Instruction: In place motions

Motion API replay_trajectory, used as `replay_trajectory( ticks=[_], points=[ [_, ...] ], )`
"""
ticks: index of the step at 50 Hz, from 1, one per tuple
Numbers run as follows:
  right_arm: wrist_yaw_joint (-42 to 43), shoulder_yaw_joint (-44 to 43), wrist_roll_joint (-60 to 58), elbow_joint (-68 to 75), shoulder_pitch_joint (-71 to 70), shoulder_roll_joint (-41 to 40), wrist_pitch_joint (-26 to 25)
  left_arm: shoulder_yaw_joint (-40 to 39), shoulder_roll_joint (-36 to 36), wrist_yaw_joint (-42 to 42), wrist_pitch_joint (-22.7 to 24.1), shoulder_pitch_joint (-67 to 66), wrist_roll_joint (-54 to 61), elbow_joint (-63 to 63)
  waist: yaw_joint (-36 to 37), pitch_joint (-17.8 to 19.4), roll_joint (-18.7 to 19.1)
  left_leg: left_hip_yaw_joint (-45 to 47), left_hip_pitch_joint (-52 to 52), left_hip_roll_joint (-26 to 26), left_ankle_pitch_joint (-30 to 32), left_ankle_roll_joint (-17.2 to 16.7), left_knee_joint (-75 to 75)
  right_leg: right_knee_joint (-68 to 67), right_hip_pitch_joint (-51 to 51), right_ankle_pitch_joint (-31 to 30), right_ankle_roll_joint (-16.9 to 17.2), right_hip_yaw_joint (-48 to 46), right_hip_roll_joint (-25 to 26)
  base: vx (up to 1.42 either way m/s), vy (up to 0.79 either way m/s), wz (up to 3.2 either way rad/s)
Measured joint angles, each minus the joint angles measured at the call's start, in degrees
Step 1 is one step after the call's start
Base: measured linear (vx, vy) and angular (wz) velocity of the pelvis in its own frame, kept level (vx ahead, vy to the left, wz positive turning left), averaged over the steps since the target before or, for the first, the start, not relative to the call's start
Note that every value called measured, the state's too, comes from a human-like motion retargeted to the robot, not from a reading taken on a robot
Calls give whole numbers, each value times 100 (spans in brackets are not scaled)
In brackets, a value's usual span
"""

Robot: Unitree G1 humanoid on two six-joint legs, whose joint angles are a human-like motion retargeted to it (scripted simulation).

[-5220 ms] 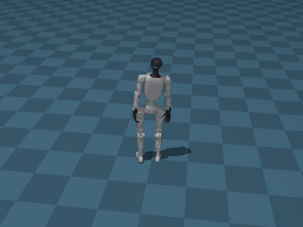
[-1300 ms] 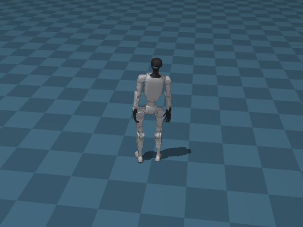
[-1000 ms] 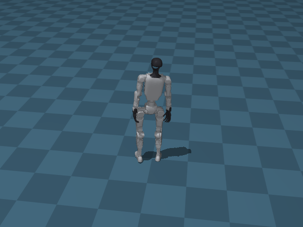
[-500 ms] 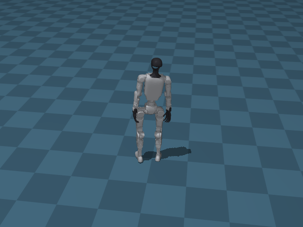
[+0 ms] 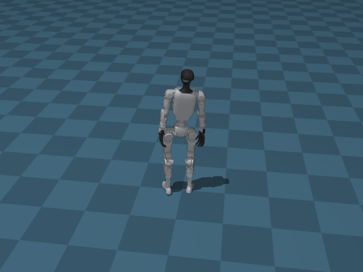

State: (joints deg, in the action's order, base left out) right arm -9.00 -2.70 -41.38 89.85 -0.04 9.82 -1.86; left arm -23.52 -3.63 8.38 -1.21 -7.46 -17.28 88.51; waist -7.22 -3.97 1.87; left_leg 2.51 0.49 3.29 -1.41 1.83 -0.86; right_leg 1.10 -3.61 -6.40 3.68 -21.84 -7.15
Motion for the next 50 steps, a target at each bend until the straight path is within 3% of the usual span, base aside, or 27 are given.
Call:
replay_trajectory(
  ticks=[27,36,45,50],
  points=[
    [-3,23,8,-19,-17,-11,18,-32,-9,40,40,-116,4,-137,-59,22,-51,76,50,-39,-55,-33,9,-46,79,-18,-30,159,15,0,0,0],
    [120,237,-165,-306,-37,-46,221,-92,-121,-80,-60,-208,95,267,53,97,-59,694,89,-191,-119,-69,-34,-98,294,-142,-71,741,117,1,-1,-60],
    [465,92,-489,-622,339,203,634,45,-360,-60,-63,559,578,368,-153,244,-174,906,66,-258,-106,-85,-40,-120,408,-223,-17,805,116,-1,-2,-17],
    [672,-399,-344,-149,704,563,479,224,-419,108,43,1127,797,-235,-128,293,-264,806,-22,-227,-62,-87,-68,-70,353,-227,36,596,43,-1,0,15]
  ],
)
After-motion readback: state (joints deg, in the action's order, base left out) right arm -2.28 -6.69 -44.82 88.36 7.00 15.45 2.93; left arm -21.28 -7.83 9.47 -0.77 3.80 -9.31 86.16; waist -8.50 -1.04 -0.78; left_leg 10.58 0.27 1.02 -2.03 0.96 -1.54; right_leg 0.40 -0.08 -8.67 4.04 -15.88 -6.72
